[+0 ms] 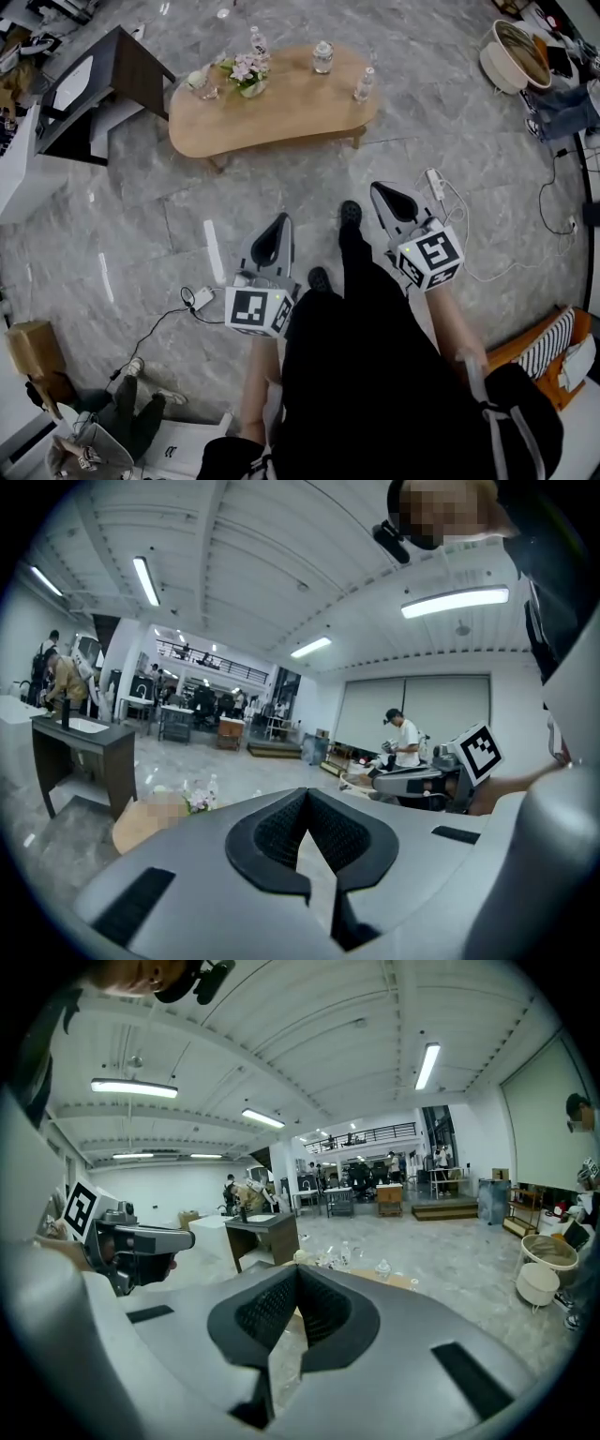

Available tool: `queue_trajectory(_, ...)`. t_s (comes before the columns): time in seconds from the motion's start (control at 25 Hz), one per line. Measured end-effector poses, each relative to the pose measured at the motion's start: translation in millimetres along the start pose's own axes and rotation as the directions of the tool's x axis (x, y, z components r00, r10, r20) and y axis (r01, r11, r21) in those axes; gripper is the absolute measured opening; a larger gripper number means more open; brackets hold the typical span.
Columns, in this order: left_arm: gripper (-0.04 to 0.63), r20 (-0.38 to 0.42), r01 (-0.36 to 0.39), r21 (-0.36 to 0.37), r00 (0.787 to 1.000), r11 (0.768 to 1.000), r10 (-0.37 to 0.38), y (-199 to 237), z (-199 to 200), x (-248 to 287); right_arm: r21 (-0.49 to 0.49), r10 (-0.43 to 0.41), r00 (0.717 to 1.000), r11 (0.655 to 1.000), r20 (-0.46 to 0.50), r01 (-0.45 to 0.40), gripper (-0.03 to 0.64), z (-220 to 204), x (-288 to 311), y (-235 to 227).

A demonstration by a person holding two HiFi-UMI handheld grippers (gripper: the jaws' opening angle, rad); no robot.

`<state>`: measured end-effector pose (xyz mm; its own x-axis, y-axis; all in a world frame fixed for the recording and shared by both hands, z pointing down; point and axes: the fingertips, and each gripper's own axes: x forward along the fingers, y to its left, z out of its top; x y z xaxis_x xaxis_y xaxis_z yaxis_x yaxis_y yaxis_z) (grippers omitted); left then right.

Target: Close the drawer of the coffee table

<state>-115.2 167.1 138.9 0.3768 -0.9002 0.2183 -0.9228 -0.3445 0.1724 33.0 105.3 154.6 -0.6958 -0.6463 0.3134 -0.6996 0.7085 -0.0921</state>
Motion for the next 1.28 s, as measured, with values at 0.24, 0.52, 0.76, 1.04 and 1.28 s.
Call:
queue_trajectory(0.24, 0.012, -0.004, 0.024, -0.02, 1.0, 1.0, -0.024, -27.0, -22.0, -75.1, -0.03, 0.011, 0.999, 0.999, 0.051, -0.009, 0.012, 1.5, -64.5, 68.8)
queue_trajectory(0.52, 0.012, 0.013, 0.058, -0.018, 0.998, 0.998, -0.058, -49.8, -22.1, -124.4, -0.036, -0.007, 0.995, 0.999, 0.095, 0.011, 0.012, 4.8, -125.4, 107.1)
queue_trajectory(0.76, 0.012, 0.032, 0.09, 0.035, 0.995, 0.995, -0.091, -76.5, -10.5, -137.8, -0.008, -0.039, 0.99, 0.999, 0.136, 0.04, 0.012, -0.8, -165.4, 111.1)
queue_trajectory(1.04, 0.012, 0.031, 0.1, 0.032, 0.994, 0.994, -0.101, -98.0, -5.1, -133.8, -0.016, -0.052, 0.987, 0.998, 0.15, 0.055, 0.012, 1.2, -185.9, 104.2)
queue_trajectory(1.28, 0.012, 0.024, 0.089, 0.02, 0.996, 0.996, -0.09, -99.5, -6.4, -133.3, -0.016, -0.047, 0.988, 0.999, 0.146, 0.05, 0.012, 0.6, -187.7, 102.6)
